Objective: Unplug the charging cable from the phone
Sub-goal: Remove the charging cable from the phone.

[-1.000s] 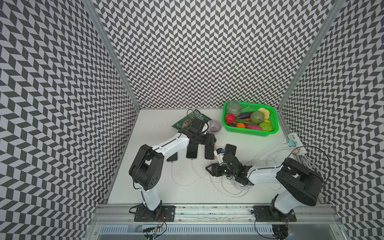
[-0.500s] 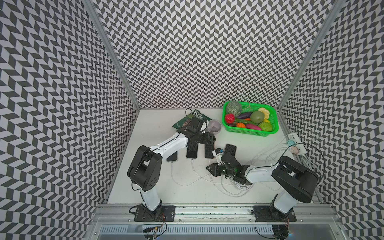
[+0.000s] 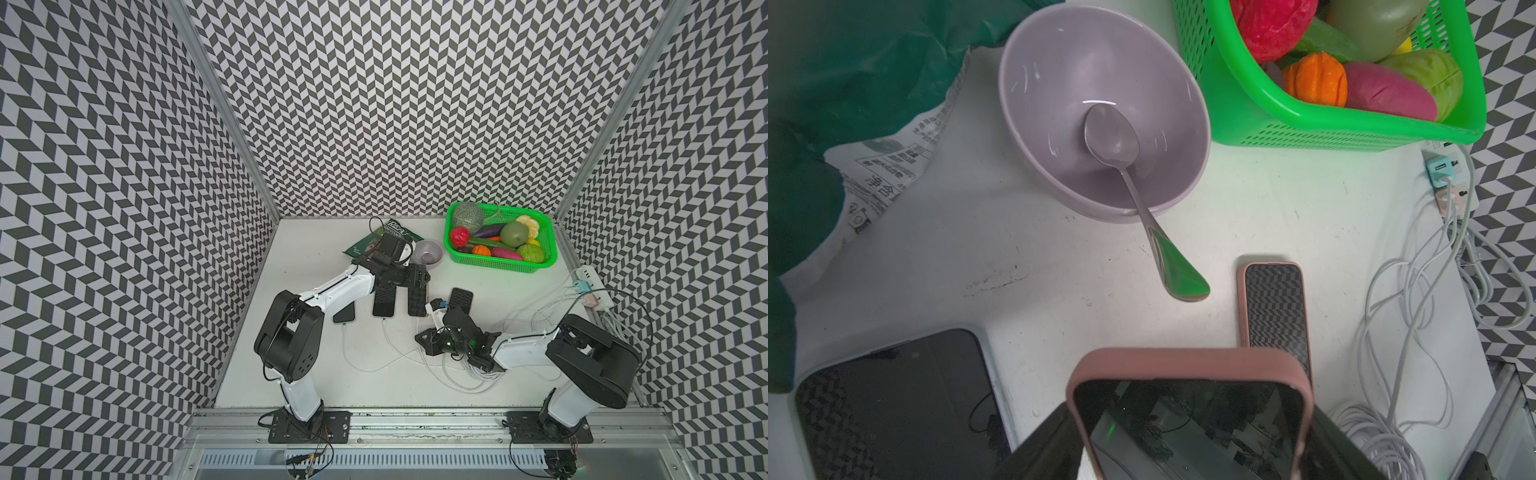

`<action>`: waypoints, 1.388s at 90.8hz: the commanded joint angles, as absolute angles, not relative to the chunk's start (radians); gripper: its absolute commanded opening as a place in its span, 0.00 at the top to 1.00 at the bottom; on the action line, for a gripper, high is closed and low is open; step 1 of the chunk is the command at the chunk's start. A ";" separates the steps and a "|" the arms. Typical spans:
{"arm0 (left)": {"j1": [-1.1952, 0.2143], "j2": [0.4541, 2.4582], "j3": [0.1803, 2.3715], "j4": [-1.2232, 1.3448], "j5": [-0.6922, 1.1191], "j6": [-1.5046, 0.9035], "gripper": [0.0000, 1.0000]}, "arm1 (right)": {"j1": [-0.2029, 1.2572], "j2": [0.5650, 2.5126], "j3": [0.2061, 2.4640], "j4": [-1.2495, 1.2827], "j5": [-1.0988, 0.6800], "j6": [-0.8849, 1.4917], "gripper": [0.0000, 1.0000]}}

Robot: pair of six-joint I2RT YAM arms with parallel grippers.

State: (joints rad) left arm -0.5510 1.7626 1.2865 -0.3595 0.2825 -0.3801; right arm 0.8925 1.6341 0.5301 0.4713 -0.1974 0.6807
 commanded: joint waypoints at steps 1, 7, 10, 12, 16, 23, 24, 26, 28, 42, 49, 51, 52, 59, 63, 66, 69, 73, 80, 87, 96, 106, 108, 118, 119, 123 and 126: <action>-0.542 1.732 1.289 -0.307 0.294 -0.385 1.00 | 0.905 1.596 0.517 0.491 -0.185 0.667 0.92; -0.540 1.735 1.287 -0.307 0.292 -0.385 1.00 | 0.909 1.589 0.515 0.485 -0.182 0.661 0.93; -0.539 1.735 1.287 -0.306 0.290 -0.386 1.00 | 0.911 1.586 0.515 0.480 -0.180 0.658 0.93; -0.538 1.736 1.287 -0.305 0.291 -0.385 1.00 | 0.912 1.584 0.514 0.478 -0.178 0.656 0.94; -0.536 1.737 1.288 -0.305 0.290 -0.386 1.00 | 0.915 1.581 0.513 0.474 -0.175 0.652 0.94; -0.533 1.736 1.287 -0.304 0.287 -0.387 1.00 | 0.917 1.576 0.505 0.472 -0.174 0.650 0.94; -0.533 1.737 1.288 -0.304 0.287 -0.387 1.00 | 0.917 1.576 0.504 0.472 -0.174 0.650 0.95; -0.531 1.738 1.288 -0.304 0.286 -0.387 1.00 | 0.917 1.576 0.502 0.472 -0.173 0.649 0.95; -0.531 1.738 1.288 -0.303 0.286 -0.388 1.00 | 0.918 1.574 0.501 0.472 -0.173 0.648 0.95; -0.525 1.741 1.286 -0.298 0.285 -0.391 1.00 | 0.920 1.568 0.500 0.465 -0.176 0.639 0.96; -0.522 1.740 1.285 -0.294 0.285 -0.393 1.00 | 0.921 1.568 0.504 0.460 -0.178 0.633 0.96; -0.521 1.739 1.284 -0.293 0.285 -0.395 1.00 | 0.922 1.569 0.504 0.459 -0.178 0.631 0.96; -0.520 1.739 1.283 -0.293 0.285 -0.396 1.00 | 0.922 1.569 0.505 0.458 -0.178 0.630 0.96; -0.515 1.736 1.282 -0.290 0.283 -0.397 1.00 | 0.923 1.572 0.508 0.456 -0.179 0.626 0.96; -0.512 1.733 1.280 -0.290 0.282 -0.399 1.00 | 0.923 1.575 0.508 0.454 -0.178 0.623 0.96; -0.511 1.730 1.278 -0.289 0.281 -0.400 1.00 | 0.922 1.575 0.508 0.453 -0.178 0.622 0.97; -0.508 1.728 1.277 -0.285 0.281 -0.401 1.00 | 0.923 1.578 0.506 0.453 -0.178 0.621 0.97; -0.506 1.725 1.274 -0.283 0.280 -0.403 1.00 | 0.923 1.579 0.505 0.453 -0.179 0.621 0.97; -0.502 1.722 1.272 -0.281 0.280 -0.403 1.00 | 0.923 1.579 0.505 0.453 -0.181 0.620 0.97; -0.502 1.721 1.272 -0.278 0.281 -0.403 1.00 | 0.923 1.580 0.505 0.452 -0.182 0.619 0.97; -0.499 1.717 1.268 -0.272 0.277 -0.403 1.00 | 0.923 1.583 0.504 0.458 -0.185 0.619 0.98; -0.494 1.712 1.265 -0.264 0.276 -0.403 1.00 | 0.925 1.590 0.503 0.467 -0.190 0.620 0.99; -0.493 1.712 1.265 -0.263 0.277 -0.403 1.00 | 0.925 1.591 0.503 0.468 -0.191 0.620 0.99; -0.490 1.710 1.263 -0.258 0.280 -0.403 1.00 | 0.927 1.598 0.505 0.472 -0.192 0.620 0.99; -0.489 1.710 1.263 -0.257 0.281 -0.403 1.00 | 0.928 1.599 0.505 0.473 -0.192 0.620 0.99; -0.487 1.707 1.263 -0.255 0.280 -0.423 1.00 | 0.929 1.601 0.503 0.475 -0.192 0.620 0.99; -0.484 1.703 1.261 -0.253 0.281 -0.429 1.00 | 0.929 1.602 0.503 0.477 -0.193 0.621 1.00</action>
State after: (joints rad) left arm -0.5076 1.7603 1.2587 -0.3500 0.3012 -0.4232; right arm 0.9108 1.5955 0.5129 0.4526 -0.1719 0.6315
